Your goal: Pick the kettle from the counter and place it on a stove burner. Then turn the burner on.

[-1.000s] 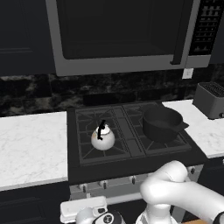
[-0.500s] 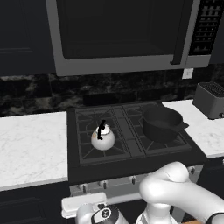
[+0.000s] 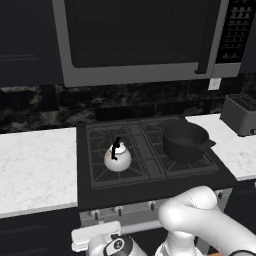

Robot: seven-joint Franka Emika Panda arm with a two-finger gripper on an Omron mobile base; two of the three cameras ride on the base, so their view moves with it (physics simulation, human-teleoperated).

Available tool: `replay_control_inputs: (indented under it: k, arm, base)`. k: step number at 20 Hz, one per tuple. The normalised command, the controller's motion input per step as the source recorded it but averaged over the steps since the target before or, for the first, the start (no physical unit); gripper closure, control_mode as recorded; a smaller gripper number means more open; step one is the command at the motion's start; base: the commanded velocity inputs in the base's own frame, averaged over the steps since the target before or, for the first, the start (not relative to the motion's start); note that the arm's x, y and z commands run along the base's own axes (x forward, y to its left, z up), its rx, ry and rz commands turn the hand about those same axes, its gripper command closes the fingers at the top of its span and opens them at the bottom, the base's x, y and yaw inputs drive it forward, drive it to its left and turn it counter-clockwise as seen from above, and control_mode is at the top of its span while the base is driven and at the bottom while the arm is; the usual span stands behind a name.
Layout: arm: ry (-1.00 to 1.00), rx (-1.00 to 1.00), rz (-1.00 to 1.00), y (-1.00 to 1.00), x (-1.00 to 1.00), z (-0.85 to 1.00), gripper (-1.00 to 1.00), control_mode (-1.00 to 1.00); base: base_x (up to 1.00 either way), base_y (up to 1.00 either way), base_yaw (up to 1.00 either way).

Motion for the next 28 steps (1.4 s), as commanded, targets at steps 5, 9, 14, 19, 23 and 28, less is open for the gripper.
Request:
replay_control_inputs:
  k: [5, 9, 14, 19, 23, 28]
  arm:
    - [0.00, 0.00, 0.00, 0.00, 0.11, -0.12, -1.00, -1.00]
    - [0.00, 0.00, 0.00, 0.00, 0.20, -0.14, -1.00, -1.00]
    - [0.00, 0.00, 0.00, 0.00, 0.22, -0.21, -1.00, -1.00]
    - [0.00, 0.00, 0.00, 0.00, 0.22, -0.26, -1.00, -1.00]
    - [0.00, 0.00, 0.00, 0.00, 0.21, -0.26, -1.00, -1.00]
    - [0.00, 0.00, 0.00, 0.05, 0.12, -0.23, -1.00, -1.00]
  base:
    - [0.00, 0.00, 0.00]
    - [0.00, 0.00, 0.00]
    - [0.00, 0.00, 0.00]
    - [0.00, 0.00, 0.00]
    - [0.00, 0.00, 0.00]
    - [0.00, 0.00, 0.00]
